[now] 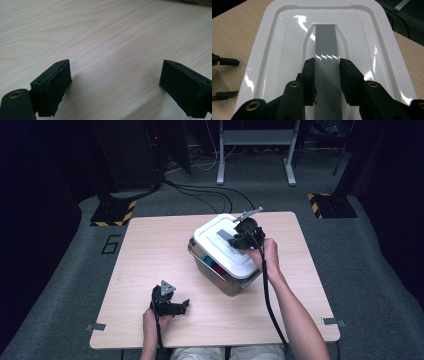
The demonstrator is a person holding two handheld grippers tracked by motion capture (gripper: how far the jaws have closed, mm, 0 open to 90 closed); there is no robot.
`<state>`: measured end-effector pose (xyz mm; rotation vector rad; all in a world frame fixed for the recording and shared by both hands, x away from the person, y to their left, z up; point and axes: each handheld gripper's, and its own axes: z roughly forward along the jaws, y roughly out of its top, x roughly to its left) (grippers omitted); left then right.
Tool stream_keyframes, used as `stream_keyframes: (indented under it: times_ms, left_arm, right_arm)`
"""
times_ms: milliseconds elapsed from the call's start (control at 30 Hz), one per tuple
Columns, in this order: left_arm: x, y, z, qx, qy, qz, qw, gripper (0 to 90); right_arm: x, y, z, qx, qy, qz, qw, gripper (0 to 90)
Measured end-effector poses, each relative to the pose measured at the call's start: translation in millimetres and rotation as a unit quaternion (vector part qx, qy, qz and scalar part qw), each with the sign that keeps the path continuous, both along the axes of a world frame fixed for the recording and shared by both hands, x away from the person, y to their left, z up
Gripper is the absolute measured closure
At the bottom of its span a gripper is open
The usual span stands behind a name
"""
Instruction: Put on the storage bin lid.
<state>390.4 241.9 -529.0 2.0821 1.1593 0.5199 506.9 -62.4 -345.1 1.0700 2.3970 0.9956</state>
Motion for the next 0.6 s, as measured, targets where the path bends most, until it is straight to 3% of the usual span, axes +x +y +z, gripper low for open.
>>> stream_keyframes:
  times_ms: [600]
  left_arm:
    - [-0.1, -0.2, -0.2, -0.002, 0.001, 0.001, 1.0, 10.0]
  right_arm:
    - [2.9, 26.5, -25.8, -0.023, 0.024, 0.019, 0.9993, 66.7]
